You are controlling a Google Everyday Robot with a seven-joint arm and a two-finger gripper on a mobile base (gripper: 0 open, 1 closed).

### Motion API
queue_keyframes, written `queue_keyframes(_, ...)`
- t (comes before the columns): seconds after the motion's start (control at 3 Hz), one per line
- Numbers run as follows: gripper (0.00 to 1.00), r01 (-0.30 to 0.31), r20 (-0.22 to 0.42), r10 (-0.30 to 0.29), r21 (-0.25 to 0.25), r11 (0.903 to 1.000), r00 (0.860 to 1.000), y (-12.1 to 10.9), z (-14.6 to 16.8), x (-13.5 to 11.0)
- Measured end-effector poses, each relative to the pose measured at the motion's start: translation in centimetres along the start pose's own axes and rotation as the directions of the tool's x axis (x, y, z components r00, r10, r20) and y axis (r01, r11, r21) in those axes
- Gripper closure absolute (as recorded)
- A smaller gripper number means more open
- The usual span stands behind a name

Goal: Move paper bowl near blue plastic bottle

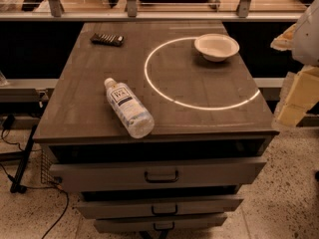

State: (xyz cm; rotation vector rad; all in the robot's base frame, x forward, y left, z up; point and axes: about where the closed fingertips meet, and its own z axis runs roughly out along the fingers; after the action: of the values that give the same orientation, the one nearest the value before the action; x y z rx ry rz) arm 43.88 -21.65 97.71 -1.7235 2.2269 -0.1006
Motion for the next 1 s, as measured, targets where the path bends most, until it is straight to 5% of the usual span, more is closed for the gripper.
queue_keyframes(0.33,0.0,0.003,0.007,-0.003,0.002,1.0,1.0,-0.5,0.2,0.0)
queue_keyframes(0.67,0.0,0.03,0.077,-0.031,0.019,0.9994,0.997,-5.4,2.7,-0.3)
queue_keyframes(1.0,0.0,0.021,0.204,-0.032,0.053,0.9984,0.979,-14.2,7.7,-1.5)
